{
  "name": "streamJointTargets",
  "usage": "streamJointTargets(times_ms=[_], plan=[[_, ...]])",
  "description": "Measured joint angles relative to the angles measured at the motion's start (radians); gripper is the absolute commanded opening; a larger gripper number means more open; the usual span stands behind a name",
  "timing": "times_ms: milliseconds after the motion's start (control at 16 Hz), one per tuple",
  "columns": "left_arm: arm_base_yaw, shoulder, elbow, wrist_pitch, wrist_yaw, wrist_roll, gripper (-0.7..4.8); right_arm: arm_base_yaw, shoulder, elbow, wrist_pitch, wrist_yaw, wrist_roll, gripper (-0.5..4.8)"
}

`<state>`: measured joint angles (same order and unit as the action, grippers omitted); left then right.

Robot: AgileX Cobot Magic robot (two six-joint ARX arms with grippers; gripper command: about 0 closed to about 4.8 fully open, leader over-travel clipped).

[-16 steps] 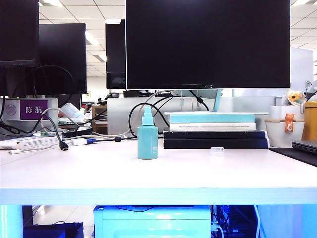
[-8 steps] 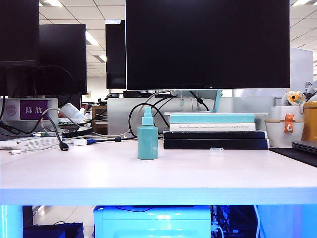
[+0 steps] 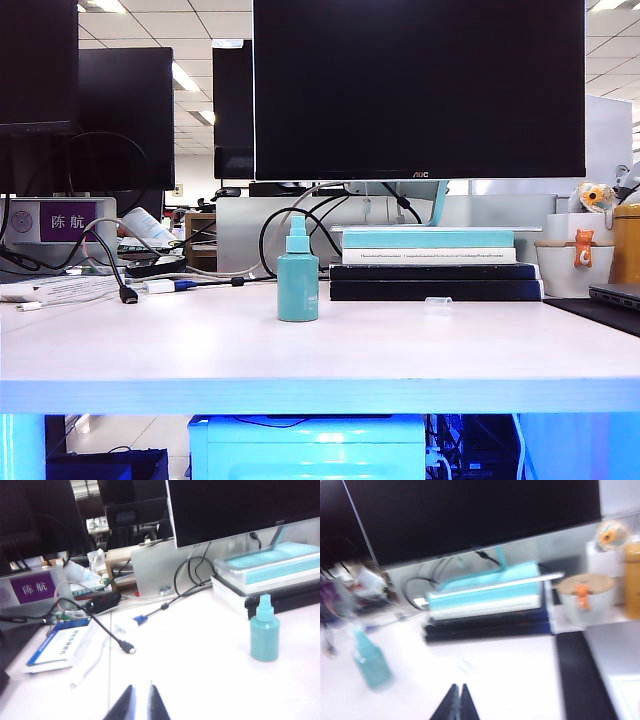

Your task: Pick up the sprayer with the left hand and remove the lid with the right hand then place it on the table.

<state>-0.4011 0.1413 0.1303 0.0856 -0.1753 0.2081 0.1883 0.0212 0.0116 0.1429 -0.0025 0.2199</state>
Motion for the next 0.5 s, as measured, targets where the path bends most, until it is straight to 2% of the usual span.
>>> streamJointTargets(times_ms=[63,250,313,375,438,500], plan=[[0.0,0.0,-0.022,0.022,0.018,-0.005,0.17,0.0,0.001,0.0,-0.021,0.001,-0.023,-0.01],[0.0,0.0,-0.071,0.037,0.058,-0.021,0.17,0.0,0.001,0.0,-0.043,0.001,-0.04,-0.01],[0.0,0.0,-0.076,0.037,0.052,-0.021,0.18,0.0,0.001,0.0,-0.062,0.001,-0.041,-0.01],[0.0,0.0,-0.08,0.023,0.005,-0.032,0.25,0.0,0.001,0.0,-0.111,0.001,-0.041,-0.01],[0.0,0.0,-0.08,0.006,-0.002,-0.095,0.25,0.0,0.001,0.0,-0.159,0.003,-0.031,-0.01],[0.0,0.0,-0.08,-0.011,-0.002,-0.124,0.25,0.0,0.001,0.0,-0.171,0.002,-0.025,-0.01]])
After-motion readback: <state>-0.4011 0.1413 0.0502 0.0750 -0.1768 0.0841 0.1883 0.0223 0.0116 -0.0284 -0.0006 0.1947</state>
